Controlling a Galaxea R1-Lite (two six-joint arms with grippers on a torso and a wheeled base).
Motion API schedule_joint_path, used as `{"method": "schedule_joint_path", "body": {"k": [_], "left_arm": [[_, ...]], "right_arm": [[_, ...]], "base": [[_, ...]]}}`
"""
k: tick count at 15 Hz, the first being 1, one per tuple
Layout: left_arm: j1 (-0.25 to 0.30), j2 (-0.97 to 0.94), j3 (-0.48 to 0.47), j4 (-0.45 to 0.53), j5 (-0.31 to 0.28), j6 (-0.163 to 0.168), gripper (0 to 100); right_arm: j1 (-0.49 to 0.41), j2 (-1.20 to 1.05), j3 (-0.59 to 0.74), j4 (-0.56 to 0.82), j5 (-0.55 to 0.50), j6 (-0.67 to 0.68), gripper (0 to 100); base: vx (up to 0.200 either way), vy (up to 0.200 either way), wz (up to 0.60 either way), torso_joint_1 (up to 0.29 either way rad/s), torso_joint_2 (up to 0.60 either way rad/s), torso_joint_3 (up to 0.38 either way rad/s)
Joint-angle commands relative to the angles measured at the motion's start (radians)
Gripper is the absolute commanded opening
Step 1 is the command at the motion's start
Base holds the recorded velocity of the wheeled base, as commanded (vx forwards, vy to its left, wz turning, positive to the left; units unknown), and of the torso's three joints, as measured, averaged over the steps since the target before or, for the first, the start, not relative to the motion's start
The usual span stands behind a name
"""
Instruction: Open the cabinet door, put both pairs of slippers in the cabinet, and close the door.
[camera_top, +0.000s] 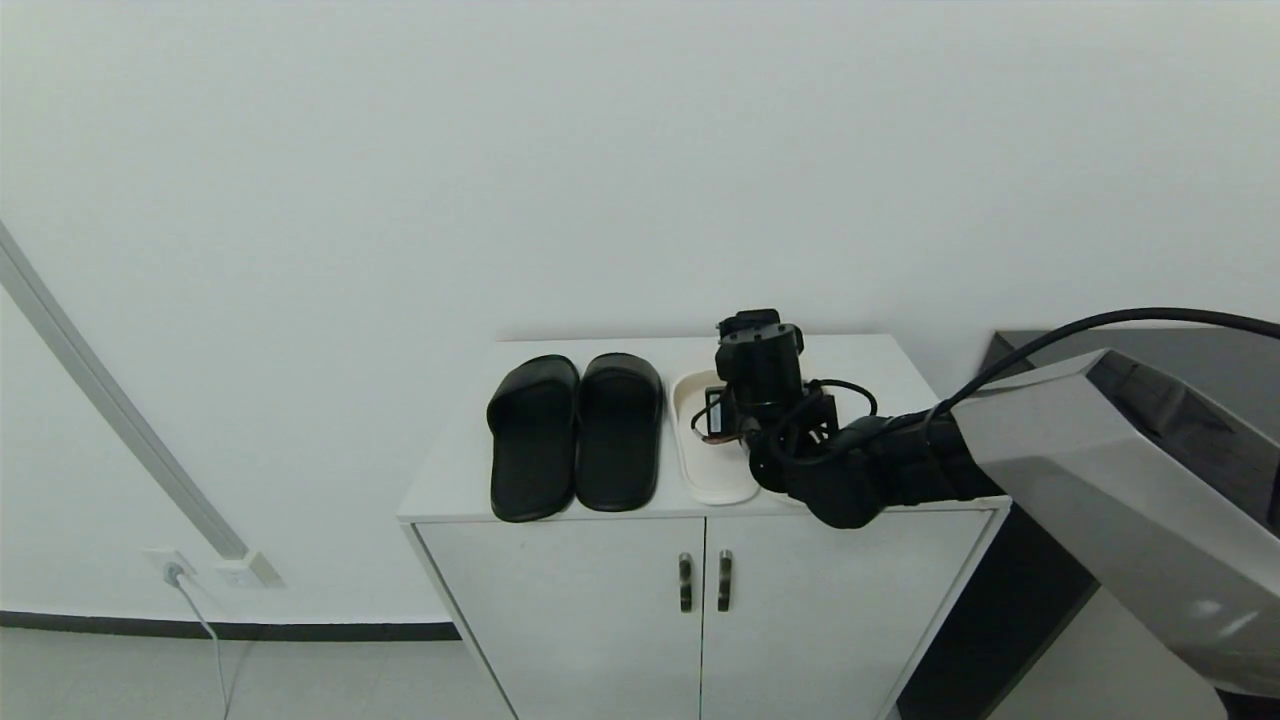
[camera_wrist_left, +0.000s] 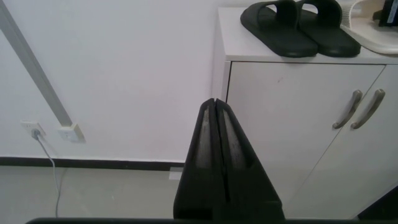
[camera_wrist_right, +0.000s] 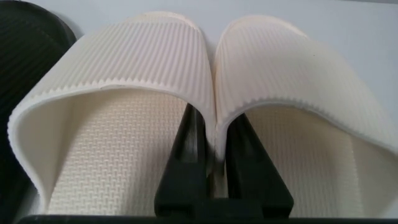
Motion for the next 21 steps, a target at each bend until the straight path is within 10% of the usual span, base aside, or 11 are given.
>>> {"method": "schedule_joint_path", "body": {"k": [1,13,21], "left_arm": [[0.0,0.0,0.0,0.0,0.001,-0.001,0],[0.0,0.0,0.0,0.0,0.001,-0.001,0],[0.0,0.0,0.0,0.0,0.001,-0.002,0]], "right_arm": [[0.004,-0.112,0.063,-0.002,0.01,-0.019,0],[0.12,-0.825,0.862,-0.074,0.521,-0.114,0],[0.139,-0.833,0.974,-0.167,0.599,-0.137,0]], "base": [[0.0,0.0,0.0,0.0,0.0,0.0],[0.0,0.0,0.0,0.0,0.0,0.0],[0.0,0.0,0.0,0.0,0.0,0.0]]}}
